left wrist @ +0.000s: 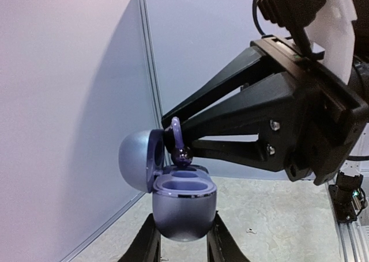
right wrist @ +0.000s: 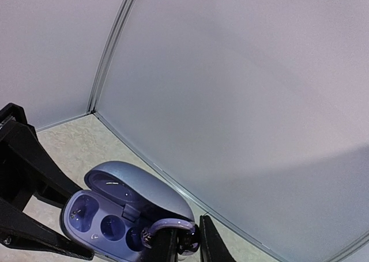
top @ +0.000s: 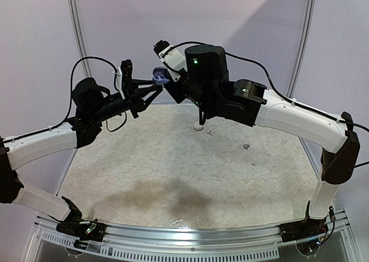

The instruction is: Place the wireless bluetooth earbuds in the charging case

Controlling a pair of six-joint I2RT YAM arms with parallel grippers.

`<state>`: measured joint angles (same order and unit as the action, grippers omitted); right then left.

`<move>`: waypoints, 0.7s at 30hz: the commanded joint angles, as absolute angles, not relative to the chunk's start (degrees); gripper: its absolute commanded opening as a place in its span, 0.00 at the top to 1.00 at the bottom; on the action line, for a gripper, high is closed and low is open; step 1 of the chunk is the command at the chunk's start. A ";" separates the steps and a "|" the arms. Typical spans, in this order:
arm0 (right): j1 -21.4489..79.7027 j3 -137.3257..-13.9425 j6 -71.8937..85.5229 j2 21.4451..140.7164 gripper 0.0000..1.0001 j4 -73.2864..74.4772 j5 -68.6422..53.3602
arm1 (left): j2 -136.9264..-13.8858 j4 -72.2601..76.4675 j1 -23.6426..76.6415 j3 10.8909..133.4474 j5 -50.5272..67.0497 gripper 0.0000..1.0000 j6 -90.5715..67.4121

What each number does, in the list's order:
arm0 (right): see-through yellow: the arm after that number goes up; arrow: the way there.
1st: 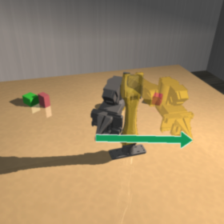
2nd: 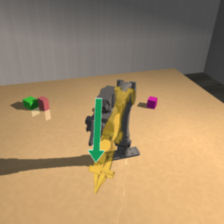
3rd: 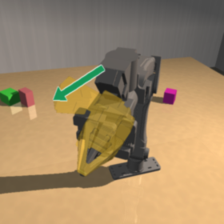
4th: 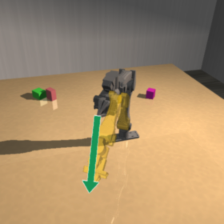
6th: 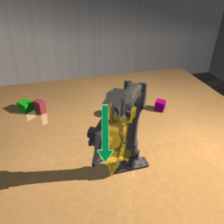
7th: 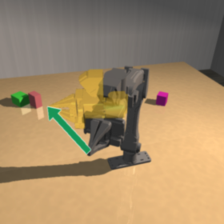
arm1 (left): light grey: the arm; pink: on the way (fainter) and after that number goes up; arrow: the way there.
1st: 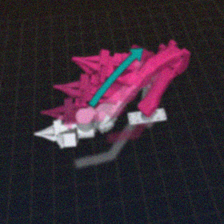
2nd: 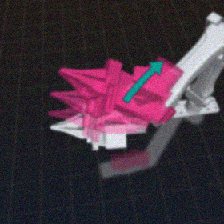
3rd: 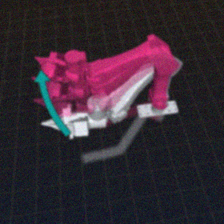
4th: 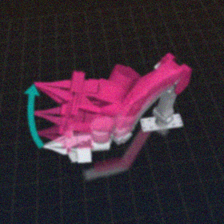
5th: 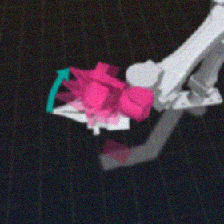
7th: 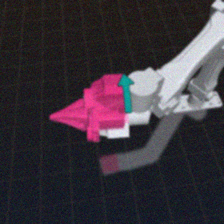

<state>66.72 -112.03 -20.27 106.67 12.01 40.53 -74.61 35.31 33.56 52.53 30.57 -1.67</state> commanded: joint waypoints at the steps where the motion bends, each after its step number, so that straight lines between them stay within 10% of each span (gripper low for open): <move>1: 66.90 -112.94 -19.27 104.04 0.87 11.71 39.50 | -73.65 36.73 33.66 52.29 30.85 1.00 -1.05; 21: 62.21 -113.02 -2.15 97.52 0.95 25.45 39.88 | -73.00 37.10 33.32 51.87 29.88 1.00 -1.15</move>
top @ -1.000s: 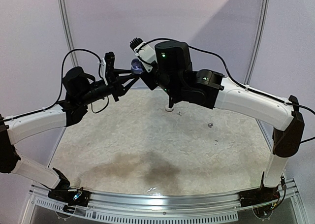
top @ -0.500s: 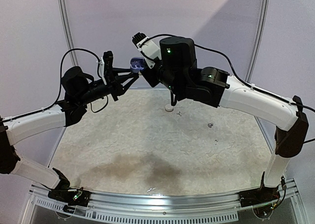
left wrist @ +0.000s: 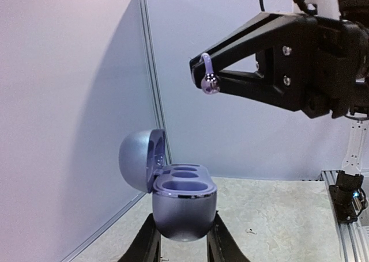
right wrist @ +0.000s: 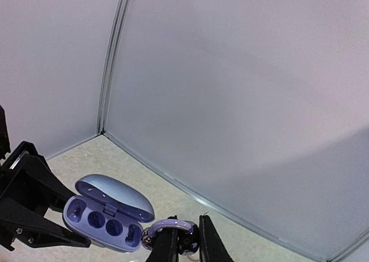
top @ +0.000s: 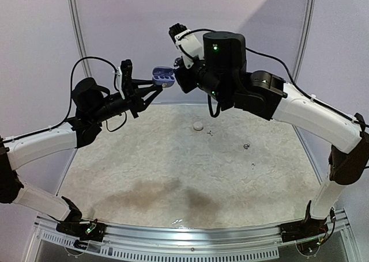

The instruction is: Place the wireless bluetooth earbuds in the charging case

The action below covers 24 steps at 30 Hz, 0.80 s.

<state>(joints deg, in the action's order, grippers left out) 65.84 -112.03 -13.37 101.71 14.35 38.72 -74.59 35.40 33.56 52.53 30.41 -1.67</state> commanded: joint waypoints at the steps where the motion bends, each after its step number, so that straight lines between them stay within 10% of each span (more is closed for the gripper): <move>1: 60.41 -113.31 2.10 97.15 0.95 31.06 38.58 | -72.83 37.09 33.23 51.78 29.81 1.00 -1.14; 11: 47.26 -99.55 39.12 103.70 1.00 65.43 9.29 | -72.16 36.57 33.05 51.41 29.57 1.00 -0.88; 24: 47.25 -85.96 41.47 115.30 0.95 60.34 -5.88 | -71.55 36.91 32.96 50.89 29.98 1.00 -1.05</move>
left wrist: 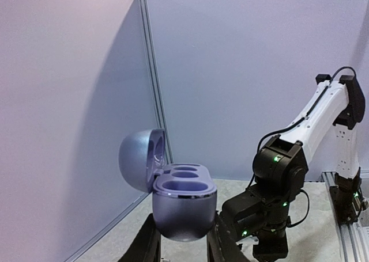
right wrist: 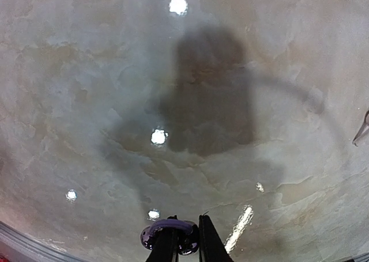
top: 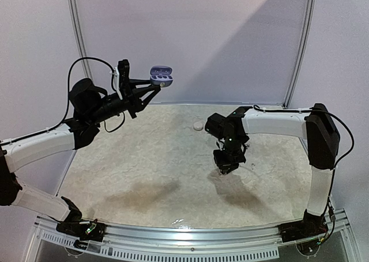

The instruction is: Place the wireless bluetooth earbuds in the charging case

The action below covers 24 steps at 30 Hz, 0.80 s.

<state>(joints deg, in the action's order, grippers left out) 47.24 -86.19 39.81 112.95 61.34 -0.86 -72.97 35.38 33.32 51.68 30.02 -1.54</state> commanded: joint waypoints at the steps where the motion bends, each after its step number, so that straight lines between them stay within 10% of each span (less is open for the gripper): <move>1: 47.20 -85.77 41.41 115.75 0.94 60.33 -5.96 | -71.56 36.91 32.96 50.91 30.02 1.00 -1.05; 24: 47.27 -88.55 38.16 115.53 0.68 66.04 -0.50 | -71.74 37.05 32.83 51.15 30.13 1.00 -1.05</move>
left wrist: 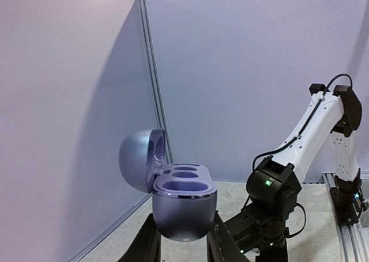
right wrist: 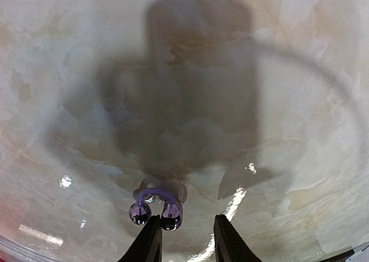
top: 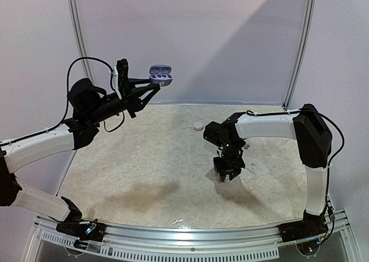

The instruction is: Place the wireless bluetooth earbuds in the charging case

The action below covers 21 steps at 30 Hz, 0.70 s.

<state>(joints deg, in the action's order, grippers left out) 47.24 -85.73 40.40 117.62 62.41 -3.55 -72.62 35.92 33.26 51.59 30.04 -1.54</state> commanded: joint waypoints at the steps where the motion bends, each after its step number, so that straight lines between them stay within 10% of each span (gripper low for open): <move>1: 47.24 -89.64 37.42 114.88 0.66 66.91 -0.36 | -71.81 37.09 32.79 51.20 30.21 1.00 -1.10; 7: 47.24 -100.50 27.51 106.01 0.42 69.35 5.00 | -72.06 38.14 32.70 51.32 32.82 1.00 -2.24; 10: 47.25 -106.50 22.57 100.53 0.02 61.87 2.53 | -72.55 39.87 32.70 51.50 37.08 1.00 -4.33; 21: 47.66 -82.66 16.45 77.36 0.13 -5.63 -22.53 | -74.63 45.78 32.61 52.88 47.14 1.00 -12.83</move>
<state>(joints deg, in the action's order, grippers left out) 47.24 -87.64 19.33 76.03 18.55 -12.75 -73.03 41.85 33.08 51.62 42.41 -8.43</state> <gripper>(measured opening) 0.881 0.251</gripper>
